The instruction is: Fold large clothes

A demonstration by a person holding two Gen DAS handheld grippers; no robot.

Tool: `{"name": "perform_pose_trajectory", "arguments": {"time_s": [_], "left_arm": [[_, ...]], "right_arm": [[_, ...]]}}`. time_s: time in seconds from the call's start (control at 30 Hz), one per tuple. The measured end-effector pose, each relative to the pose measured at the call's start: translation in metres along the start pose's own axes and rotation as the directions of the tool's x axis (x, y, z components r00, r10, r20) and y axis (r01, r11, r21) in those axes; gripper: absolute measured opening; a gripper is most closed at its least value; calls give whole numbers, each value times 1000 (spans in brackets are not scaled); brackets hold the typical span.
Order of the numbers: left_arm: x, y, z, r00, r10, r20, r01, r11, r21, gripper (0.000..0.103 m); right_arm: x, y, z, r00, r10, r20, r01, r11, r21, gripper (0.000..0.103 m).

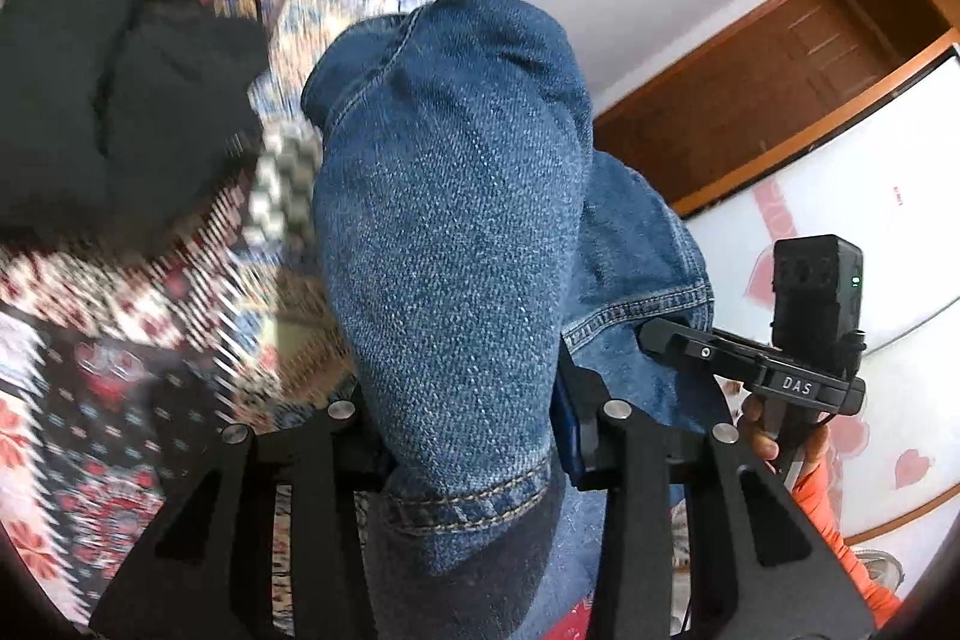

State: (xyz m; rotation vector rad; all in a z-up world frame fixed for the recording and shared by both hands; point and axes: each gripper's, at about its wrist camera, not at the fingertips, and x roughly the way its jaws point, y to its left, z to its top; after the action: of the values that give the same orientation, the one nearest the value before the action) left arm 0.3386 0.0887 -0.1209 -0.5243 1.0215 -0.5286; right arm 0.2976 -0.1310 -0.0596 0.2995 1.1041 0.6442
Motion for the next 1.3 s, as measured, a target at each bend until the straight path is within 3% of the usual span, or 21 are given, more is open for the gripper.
{"name": "perform_pose_trajectory", "arguments": {"time_s": [0.33, 0.6, 0.87, 1.07, 1.2, 1.3], "left_arm": [[-119, 25, 61, 984, 48, 171, -62, 995, 76, 40], [-167, 84, 106, 959, 108, 261, -128, 990, 59, 40], [-146, 184, 156, 961, 166, 223, -155, 986, -66, 40], [-101, 256, 162, 955, 252, 157, -230, 962, -147, 40], [-85, 274, 157, 945, 281, 166, -262, 956, -130, 47], [-83, 265, 154, 937, 312, 157, -296, 948, -117, 52]], "right_arm": [[13, 91, 65, 994, 54, 91, -40, 989, -145, 35], [72, 145, 117, 991, 92, 92, -69, 970, -234, 35], [182, 138, 160, 992, 121, 19, -116, 979, -166, 35], [268, 113, 172, 997, 63, -38, -66, 994, -92, 36], [295, 87, 167, 995, 67, -77, -67, 998, -7, 41], [286, 87, 160, 997, 32, -65, -34, 999, -35, 47]]}}
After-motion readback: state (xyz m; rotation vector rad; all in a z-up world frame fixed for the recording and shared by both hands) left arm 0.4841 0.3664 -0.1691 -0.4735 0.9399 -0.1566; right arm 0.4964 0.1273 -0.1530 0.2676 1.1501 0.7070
